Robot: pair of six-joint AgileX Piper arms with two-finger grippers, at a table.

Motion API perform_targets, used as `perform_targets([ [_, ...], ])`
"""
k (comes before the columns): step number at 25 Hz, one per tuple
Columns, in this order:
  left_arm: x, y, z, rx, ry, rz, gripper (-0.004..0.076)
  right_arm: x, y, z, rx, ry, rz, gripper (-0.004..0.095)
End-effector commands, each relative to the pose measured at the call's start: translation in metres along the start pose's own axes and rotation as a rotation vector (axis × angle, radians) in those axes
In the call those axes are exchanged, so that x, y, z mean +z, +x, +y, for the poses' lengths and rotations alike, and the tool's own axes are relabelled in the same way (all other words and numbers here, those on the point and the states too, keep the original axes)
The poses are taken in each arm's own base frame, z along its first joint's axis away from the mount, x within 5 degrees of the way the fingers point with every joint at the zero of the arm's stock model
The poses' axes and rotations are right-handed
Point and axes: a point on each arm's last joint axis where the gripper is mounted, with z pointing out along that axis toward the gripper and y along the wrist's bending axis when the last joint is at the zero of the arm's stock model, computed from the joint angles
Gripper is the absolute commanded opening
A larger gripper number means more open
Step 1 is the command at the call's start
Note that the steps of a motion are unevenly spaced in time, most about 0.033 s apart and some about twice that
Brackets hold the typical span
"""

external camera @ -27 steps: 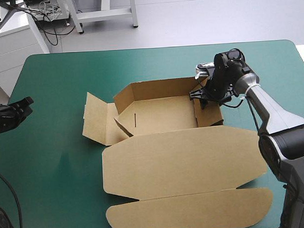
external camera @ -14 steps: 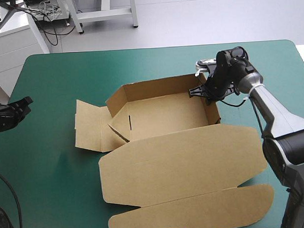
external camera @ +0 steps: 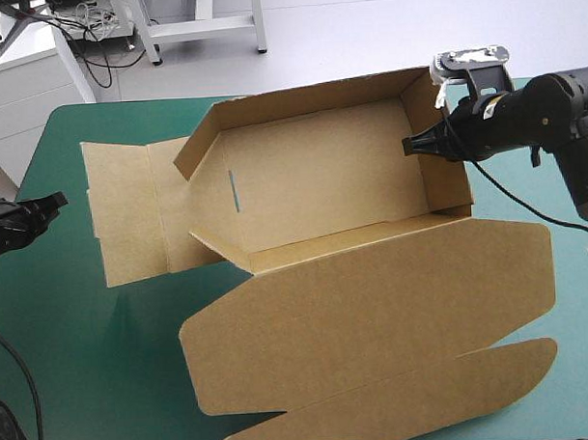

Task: Fold the box

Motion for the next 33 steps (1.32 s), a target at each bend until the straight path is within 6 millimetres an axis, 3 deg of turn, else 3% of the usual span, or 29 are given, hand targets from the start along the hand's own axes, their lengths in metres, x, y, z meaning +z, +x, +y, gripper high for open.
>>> perform_targets([
  [1, -0.013, -0.01, -0.011, 0.001, 0.033, -0.062, 0.0029, -0.026, -0.004, 0.009, 0.004, -0.074, -0.09, -0.002],
  [4, -0.013, -0.008, -0.012, 0.001, 0.043, -0.048, 0.0161, -0.027, -0.004, 0.011, 0.01, -0.092, -0.09, -0.002],
  [9, -0.013, -0.007, -0.013, -0.023, 0.055, -0.032, 0.0539, -0.027, -0.004, 0.012, 0.015, -0.106, -0.098, -0.002],
  [11, -0.012, -0.005, -0.015, -0.033, 0.074, -0.009, 0.0616, -0.027, -0.006, 0.012, 0.015, -0.106, -0.111, -0.002],
  [16, -0.004, 0.006, -0.04, 0.016, 0.164, 0.077, 0.0606, -0.028, -0.01, 0.014, 0.017, -0.128, -0.161, -0.002],
  [23, 0.01, 0.033, -0.099, 0.219, 0.353, 0.203, 0.0598, -0.015, -0.018, 0.011, -0.002, -0.107, -0.192, -0.002],
  [26, 0.006, 0.04, -0.122, 0.256, 0.538, 0.226, 0.0598, 0.005, -0.021, 0.009, 0.01, -0.124, -0.155, -0.002],
  [33, -0.012, 0.037, -0.145, 0.206, 0.857, 0.184, 0.0598, 0.033, -0.022, 0.005, 0.021, -0.12, -0.086, -0.002],
])
